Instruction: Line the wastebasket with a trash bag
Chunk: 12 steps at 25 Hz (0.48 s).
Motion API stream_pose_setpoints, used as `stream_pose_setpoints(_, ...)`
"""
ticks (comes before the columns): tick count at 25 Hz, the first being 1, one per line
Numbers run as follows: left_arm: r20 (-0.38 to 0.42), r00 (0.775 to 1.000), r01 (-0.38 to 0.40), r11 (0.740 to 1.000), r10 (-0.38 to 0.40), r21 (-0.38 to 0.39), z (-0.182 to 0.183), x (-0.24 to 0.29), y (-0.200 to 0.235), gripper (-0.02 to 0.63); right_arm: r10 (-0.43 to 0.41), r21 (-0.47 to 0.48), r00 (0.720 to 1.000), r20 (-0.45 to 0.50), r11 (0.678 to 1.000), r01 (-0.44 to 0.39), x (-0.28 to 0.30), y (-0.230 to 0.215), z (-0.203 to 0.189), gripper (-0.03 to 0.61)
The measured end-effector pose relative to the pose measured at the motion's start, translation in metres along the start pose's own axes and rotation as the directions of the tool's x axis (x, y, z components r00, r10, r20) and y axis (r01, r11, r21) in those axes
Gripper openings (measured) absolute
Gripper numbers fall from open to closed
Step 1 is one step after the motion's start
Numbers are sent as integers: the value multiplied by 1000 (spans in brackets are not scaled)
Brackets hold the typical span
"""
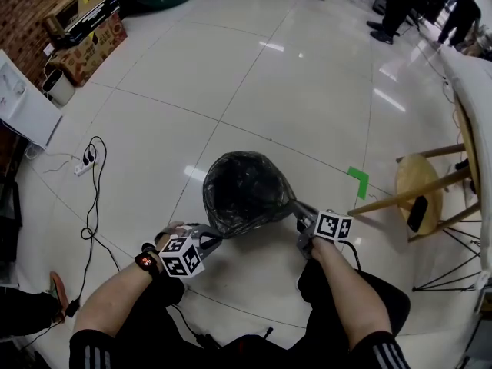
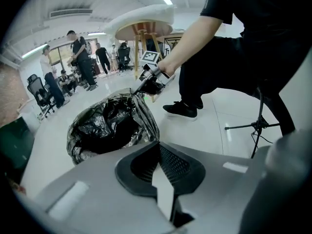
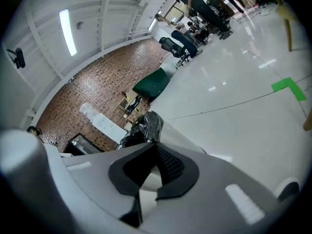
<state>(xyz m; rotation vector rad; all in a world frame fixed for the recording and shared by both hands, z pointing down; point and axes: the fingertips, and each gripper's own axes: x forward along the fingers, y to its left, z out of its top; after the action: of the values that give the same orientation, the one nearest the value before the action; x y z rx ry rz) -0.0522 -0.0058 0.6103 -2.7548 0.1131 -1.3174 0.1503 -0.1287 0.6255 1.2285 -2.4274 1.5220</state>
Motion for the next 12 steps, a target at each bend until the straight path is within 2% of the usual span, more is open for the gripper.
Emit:
stream_pose_setpoints(5,-5,1000,11,993,-11,-116,-12,17,1,0,-10,-21,999,-42,1000,9,6,-18,-24,8)
stream_pose_setpoints(12,-27,1000,-16,969,9,-246,-22,27,15,0,-76,-118,984,-162,991,57,18,-27,-50,17)
